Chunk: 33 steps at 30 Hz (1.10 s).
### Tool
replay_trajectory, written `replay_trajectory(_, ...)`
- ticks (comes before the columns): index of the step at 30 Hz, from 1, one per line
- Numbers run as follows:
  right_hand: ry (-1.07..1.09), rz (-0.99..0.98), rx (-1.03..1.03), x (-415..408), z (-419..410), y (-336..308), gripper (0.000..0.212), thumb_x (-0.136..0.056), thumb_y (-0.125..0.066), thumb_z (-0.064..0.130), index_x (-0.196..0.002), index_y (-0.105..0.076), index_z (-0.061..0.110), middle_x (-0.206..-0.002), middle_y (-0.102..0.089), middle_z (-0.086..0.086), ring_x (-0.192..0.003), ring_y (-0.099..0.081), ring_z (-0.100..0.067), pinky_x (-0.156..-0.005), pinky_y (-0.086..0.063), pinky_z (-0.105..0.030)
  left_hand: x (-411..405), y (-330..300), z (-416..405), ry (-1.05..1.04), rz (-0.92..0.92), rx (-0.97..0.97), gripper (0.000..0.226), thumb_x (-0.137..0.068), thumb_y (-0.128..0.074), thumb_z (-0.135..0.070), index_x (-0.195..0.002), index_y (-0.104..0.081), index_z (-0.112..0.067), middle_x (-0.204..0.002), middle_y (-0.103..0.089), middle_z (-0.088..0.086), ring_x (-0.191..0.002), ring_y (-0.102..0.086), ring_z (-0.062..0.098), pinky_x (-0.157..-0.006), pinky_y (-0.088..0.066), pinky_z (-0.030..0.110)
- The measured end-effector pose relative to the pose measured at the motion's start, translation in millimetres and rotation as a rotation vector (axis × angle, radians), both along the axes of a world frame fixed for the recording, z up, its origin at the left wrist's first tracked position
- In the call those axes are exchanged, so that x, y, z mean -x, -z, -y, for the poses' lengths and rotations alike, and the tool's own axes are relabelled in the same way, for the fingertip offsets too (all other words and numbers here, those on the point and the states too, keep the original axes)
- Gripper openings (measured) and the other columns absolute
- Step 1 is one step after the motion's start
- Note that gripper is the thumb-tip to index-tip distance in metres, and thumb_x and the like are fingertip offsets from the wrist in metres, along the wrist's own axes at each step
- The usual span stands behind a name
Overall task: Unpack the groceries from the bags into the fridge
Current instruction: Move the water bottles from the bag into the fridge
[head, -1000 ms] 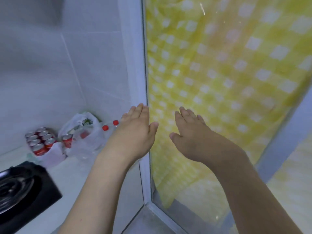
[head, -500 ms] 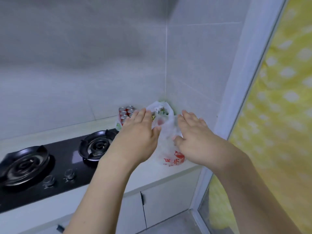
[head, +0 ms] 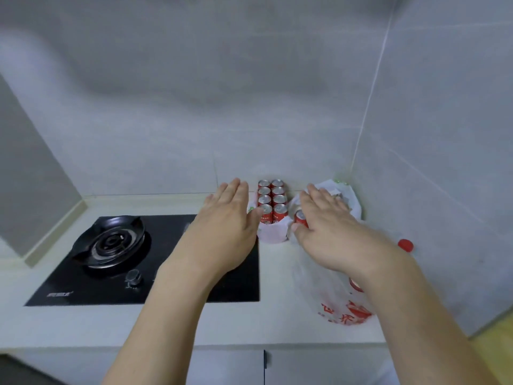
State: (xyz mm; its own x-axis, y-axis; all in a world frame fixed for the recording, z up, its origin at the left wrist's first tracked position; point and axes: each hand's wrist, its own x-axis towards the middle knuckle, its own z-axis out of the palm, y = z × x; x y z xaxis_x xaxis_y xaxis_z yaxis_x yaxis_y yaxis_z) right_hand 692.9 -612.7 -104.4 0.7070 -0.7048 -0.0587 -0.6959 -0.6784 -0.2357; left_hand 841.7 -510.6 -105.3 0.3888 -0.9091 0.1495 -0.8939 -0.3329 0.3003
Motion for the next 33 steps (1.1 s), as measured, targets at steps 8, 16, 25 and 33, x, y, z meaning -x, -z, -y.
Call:
replay_trajectory(8, 0.071, -0.013, -0.031, -35, 81, 22, 0.063, -0.104, -0.028, 0.033, -0.156, 0.003, 0.014, -0.163, 0.015, -0.003, -0.150, 0.013, -0.017, -0.118, 0.009, -0.032, -43, 18, 82, 0.069, -0.017, -0.057, 0.060, -0.105, -0.028, -0.038, -0.156, -0.009, -0.013, -0.165, -0.004, 0.003, -0.151, 0.000, 0.016, -0.119, -0.001, 0.029)
replay_trajectory(16, 0.309, -0.150, -0.064, 2, 166, 47, 0.063, -0.104, -0.029, 0.033, -0.156, 0.000, 0.015, -0.164, 0.008, -0.004, -0.151, 0.005, -0.022, -0.122, -0.002, -0.037, -36, 40, 176, 0.290, -0.158, -0.096, 0.049, -0.103, -0.033, -0.040, -0.147, -0.034, -0.016, -0.159, -0.024, -0.002, -0.145, -0.020, 0.016, -0.117, -0.019, 0.032)
replay_trajectory(25, 0.517, -0.334, -0.258, 70, 258, 95, 0.021, -0.094, -0.041, 0.023, -0.114, -0.045, 0.015, -0.131, -0.048, -0.012, -0.115, -0.050, -0.032, -0.094, -0.043, -0.037, 23, 91, 251, 0.410, -0.341, -0.284, 0.053, -0.098, -0.050, -0.043, -0.148, -0.034, -0.033, -0.145, -0.047, -0.007, -0.129, -0.047, 0.014, -0.100, -0.040, 0.028)
replay_trajectory(33, 0.480, -0.576, -0.297, 97, 283, 125, 0.043, -0.087, -0.047, 0.022, -0.129, -0.055, 0.023, -0.131, -0.055, -0.003, -0.113, -0.053, -0.026, -0.082, -0.041, -0.028, 74, 161, 301, 0.508, -0.403, -0.416, 0.071, -0.088, -0.065, -0.047, -0.150, -0.034, -0.031, -0.152, -0.038, -0.010, -0.138, -0.037, 0.009, -0.113, -0.031, 0.026)
